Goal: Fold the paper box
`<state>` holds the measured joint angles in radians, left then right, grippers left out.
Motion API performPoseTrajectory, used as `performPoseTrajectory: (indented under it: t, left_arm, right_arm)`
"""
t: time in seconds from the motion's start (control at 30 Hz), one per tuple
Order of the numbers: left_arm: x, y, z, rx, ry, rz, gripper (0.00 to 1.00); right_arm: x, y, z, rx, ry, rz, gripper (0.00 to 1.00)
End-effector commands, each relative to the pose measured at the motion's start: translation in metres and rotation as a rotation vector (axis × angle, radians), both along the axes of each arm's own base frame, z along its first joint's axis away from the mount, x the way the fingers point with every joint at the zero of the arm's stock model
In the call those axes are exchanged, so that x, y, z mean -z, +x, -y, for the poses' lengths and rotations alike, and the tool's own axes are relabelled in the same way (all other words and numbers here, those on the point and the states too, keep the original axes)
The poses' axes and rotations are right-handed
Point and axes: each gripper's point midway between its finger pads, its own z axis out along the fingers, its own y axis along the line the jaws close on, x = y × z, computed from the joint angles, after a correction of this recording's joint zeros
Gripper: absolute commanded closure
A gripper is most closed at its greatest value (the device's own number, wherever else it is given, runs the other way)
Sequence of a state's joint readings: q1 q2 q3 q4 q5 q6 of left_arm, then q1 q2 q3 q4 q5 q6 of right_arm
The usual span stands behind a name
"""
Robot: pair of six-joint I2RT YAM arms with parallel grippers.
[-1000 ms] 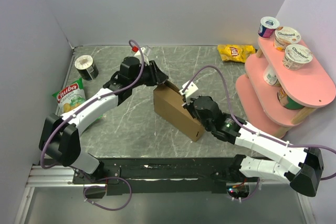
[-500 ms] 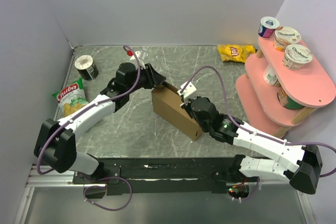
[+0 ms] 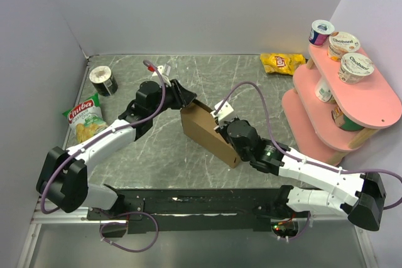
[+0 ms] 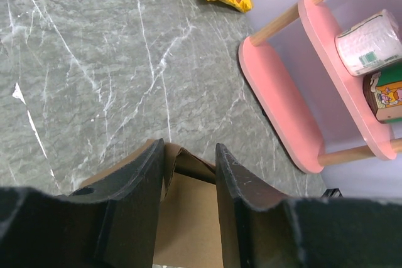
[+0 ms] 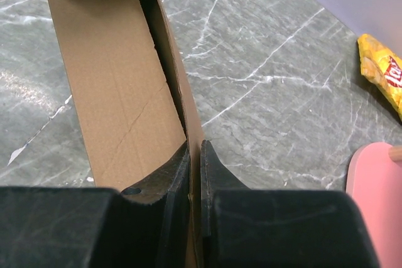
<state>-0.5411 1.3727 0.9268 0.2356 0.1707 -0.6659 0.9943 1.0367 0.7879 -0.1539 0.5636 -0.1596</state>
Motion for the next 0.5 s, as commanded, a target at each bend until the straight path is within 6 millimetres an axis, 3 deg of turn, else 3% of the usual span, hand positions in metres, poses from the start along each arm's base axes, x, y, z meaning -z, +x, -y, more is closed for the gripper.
performPoseTrajectory:
  t: [0.0,0.47]
  left_arm:
    - [0.123,-0.043,-0.033,-0.017,0.258,-0.346,0.79]
    - [0.146,-0.055,-0.041,-0.032,0.265,-0.386,0.80]
  right_arm:
    - [0.050,-0.008,0.019,0.049,-0.142,-0.089,0.87]
    - [0.060,-0.008,0.018,0.089,-0.212,-0.077,0.91]
